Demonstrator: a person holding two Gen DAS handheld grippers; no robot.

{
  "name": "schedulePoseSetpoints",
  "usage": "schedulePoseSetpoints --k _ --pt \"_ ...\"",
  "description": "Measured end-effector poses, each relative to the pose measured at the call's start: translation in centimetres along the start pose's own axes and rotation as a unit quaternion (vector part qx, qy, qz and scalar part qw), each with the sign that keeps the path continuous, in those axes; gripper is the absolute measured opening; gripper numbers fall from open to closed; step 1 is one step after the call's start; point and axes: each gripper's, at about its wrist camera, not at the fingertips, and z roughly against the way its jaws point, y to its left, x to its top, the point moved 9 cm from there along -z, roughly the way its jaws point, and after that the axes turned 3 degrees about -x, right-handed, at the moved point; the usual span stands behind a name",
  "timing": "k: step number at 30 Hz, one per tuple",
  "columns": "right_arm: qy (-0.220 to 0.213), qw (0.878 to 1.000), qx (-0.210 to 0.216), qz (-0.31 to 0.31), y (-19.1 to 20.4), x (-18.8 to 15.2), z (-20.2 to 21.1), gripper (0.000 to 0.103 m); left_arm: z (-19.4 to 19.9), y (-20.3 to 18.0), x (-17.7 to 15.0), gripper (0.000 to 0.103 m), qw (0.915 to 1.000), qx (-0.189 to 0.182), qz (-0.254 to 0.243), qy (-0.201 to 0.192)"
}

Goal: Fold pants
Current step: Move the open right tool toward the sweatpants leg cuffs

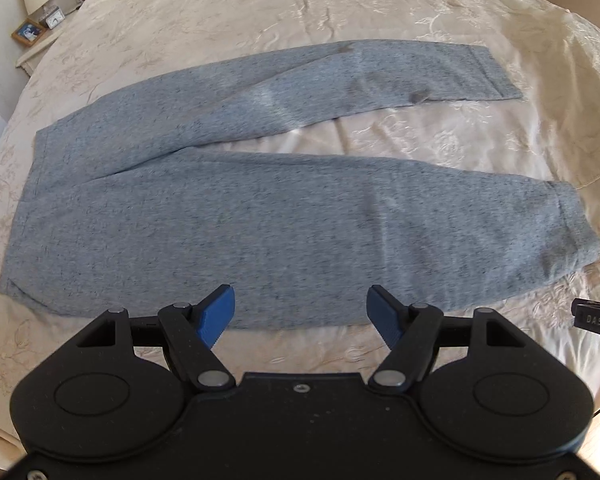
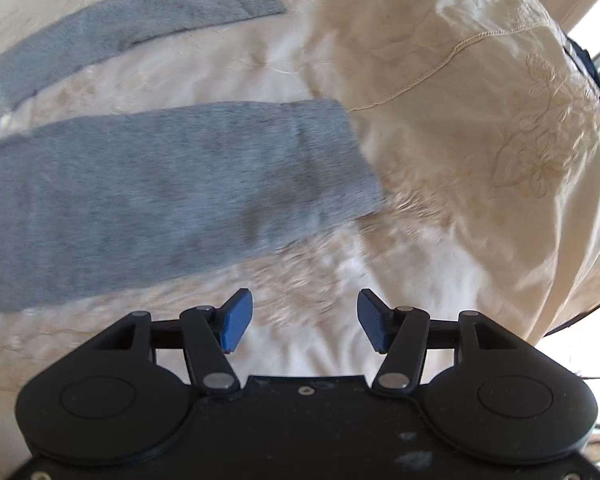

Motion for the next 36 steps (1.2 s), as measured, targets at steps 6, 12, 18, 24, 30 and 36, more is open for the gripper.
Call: schedulePoseSetpoints --k 6,12,18,24,30,36 --pt "-0.068 0.997 -0.013 -0.019 -3.4 1.6 -1.2 0.058 0.0 -2.5 -0.1 0.074 0.9998 0.013 -0.015 0.000" --pt "-0.066 0.997 0.003 -0.028 -4.3 3.6 -4.6 0.056 -0.5 -3.4 -0.7 0.074 0.9995 0.030 -0.005 0.011" --pt "-0.089 0.996 -0.002 -0.009 -3.4 8.1 -7.8 0.056 -1.0 -3.7 -1.1 0.074 0.9987 0.047 0.003 0.021" --pt "-0.071 0.997 0.019 0.016 -3.0 9.8 -8.8 0.056 -1.4 -4.4 -1.1 0.074 0.9985 0.047 0.003 0.027" --pt "-0.024 0.998 0.039 0.034 -5.4 7.2 -6.8 0.054 -1.7 -5.4 -0.9 0.074 0.9988 0.039 0.001 0.030" --pt "-0.067 0.997 0.027 0.013 -8.7 6.1 -4.1 0.055 -2.2 -5.7 -1.0 0.074 0.9988 0.035 0.000 0.033"
